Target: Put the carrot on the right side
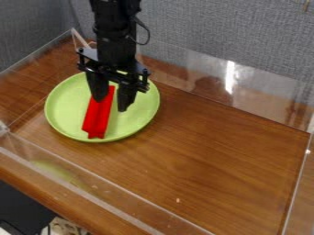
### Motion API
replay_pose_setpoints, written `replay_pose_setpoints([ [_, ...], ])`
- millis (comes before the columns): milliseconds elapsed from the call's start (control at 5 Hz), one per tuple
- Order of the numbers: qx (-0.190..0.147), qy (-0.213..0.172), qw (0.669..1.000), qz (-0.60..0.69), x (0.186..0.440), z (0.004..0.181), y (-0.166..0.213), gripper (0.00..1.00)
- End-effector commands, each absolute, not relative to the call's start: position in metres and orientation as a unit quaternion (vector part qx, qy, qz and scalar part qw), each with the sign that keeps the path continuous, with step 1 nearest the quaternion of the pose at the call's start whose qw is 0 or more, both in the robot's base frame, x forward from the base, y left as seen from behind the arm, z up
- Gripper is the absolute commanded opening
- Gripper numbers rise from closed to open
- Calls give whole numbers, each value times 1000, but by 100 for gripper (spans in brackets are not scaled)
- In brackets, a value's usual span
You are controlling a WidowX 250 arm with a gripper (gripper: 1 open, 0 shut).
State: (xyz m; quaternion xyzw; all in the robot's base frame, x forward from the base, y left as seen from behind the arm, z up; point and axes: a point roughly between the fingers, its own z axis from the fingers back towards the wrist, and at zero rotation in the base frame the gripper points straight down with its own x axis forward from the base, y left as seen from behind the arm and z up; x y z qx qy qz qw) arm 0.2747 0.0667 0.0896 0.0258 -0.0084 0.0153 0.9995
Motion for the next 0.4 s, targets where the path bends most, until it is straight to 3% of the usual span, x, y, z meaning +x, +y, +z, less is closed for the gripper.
replay_pose_setpoints([
  [0,30,-46,998,-16,283,116,73,100],
  [200,31,-47,998,-8,286,118,68,100],
])
